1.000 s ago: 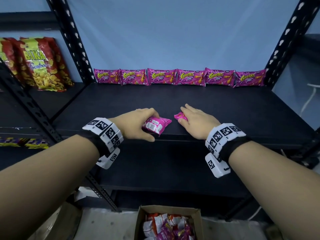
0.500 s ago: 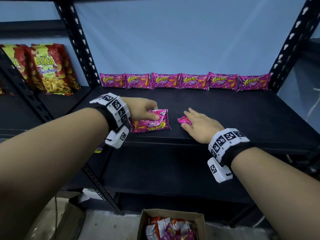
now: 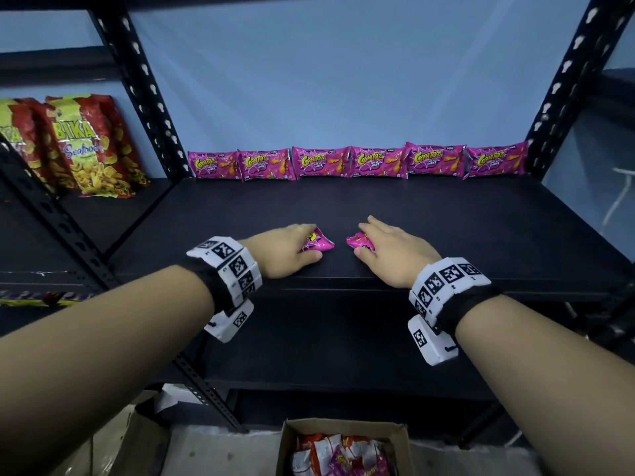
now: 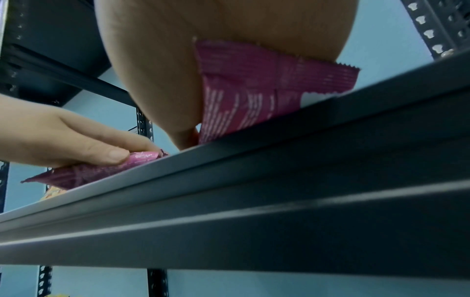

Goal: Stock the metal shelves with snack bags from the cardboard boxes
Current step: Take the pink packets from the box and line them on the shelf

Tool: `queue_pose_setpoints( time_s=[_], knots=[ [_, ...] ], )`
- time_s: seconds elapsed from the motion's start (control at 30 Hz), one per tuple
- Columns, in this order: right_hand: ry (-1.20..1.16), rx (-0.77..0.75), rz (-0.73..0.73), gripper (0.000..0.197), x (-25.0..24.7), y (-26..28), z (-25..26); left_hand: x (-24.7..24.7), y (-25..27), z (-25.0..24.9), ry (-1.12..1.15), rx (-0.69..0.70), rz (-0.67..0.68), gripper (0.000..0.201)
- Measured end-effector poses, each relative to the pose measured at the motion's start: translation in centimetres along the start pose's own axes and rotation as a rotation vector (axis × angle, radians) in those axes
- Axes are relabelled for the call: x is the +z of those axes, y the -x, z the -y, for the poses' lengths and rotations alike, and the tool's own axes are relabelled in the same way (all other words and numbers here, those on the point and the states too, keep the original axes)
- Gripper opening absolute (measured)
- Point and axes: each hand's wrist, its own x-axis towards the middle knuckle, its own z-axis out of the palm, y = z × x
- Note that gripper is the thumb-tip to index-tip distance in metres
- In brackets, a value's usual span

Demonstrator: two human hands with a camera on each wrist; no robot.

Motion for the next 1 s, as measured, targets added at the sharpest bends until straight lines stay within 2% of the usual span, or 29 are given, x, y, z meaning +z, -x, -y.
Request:
queue_pose_setpoints(
  time_s=[0.23,0.3,0.4,0.43,0.5,0.57,0.63,0.83,1.0],
  knots=[
    [-0.01,-0.009,-0.013,0.063,-0.1,0.3,0.1,1.7,0.3,-0.2,-0.078,-0.026,-0.071,0.083],
    [-0.041,-0.015,-0.01,0.066,-0.2,0.2,0.1,1.7,0.4,-0.7,-0.1,-0.043,-0.055,0.084],
    [-0.151,-0.045,0.013,0.08,-0.9,0.5,-0.4,0.4,0.6,-0.8,0.02,-0.06,0.004,0.085],
    [-0.185,-0.058,0.01,0.085,-1.3,0.8,-0.6,-0.3,0.7,-0.5,0.052,-0.032,-0.008,0.08],
    [-0.187,-0.076,-0.016,0.089,-2.3,1.5,-1.4,-1.7,1.3,0.4,0.073,0.05,-0.047,0.057],
    [-0.125,-0.086,-0.03,0.078,-3.1,2.2,-2.4,-2.7,2.0,1.2,0.039,0.061,0.031,0.041],
    [-0.084,-0.093,-0.003,0.064,-3.7,2.8,-3.1,-3.2,2.8,1.7,0.022,0.041,0.128,0.039],
    [-0.034,-0.095,0.034,0.048,-4.0,3.2,-3.2,-2.8,3.7,2.1,0.108,-0.005,0.072,0.037],
    [-0.09,-0.074,0.066,0.038,-4.6,3.5,-2.6,-3.1,4.2,2.4,0.073,-0.104,0.056,0.048]
  ],
)
